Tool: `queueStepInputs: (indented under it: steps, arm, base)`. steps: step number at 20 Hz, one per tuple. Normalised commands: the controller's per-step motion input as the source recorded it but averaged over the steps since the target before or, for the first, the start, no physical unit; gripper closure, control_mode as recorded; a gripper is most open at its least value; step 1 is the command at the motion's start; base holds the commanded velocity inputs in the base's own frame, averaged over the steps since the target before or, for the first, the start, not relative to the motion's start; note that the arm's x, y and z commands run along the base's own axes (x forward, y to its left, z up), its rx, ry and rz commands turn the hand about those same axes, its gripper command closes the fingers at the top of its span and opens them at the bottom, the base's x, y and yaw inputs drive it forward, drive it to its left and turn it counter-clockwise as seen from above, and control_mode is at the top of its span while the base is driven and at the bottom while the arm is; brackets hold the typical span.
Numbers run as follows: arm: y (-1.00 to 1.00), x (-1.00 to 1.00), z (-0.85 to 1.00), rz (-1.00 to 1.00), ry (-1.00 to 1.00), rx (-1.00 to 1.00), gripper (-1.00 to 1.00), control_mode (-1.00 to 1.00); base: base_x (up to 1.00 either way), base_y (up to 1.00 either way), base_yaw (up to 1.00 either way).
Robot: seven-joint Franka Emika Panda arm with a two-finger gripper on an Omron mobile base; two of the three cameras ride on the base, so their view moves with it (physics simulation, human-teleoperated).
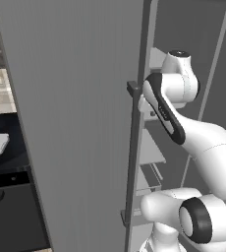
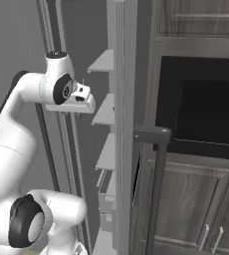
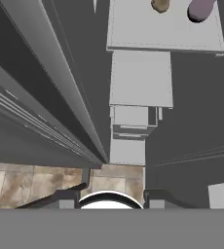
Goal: Take the garlic and eggplant out of the freezer and place them in the tupperware container on the counter. Then put the tupperware containing the vegetables back in the freezer.
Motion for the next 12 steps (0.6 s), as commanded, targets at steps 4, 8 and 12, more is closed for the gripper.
queueStepInputs:
  steps: [4, 8, 12]
  arm:
    - [-0.05, -0.07, -0.06, -0.02, 0.0, 0.0, -1.0, -1.0]
    - [-0.37, -0.01, -0.11, -0.18, 0.0, 0.0, -1.0, -1.0]
    - [-0.45, 0.0, -0.12, -0.19, -0.01, 0.0, -1.0, -1.0]
  base:
    - [0.0, 0.0, 0.0]
    - [0.0, 0.0, 0.0]
    - [0.0, 0.0, 0.0]
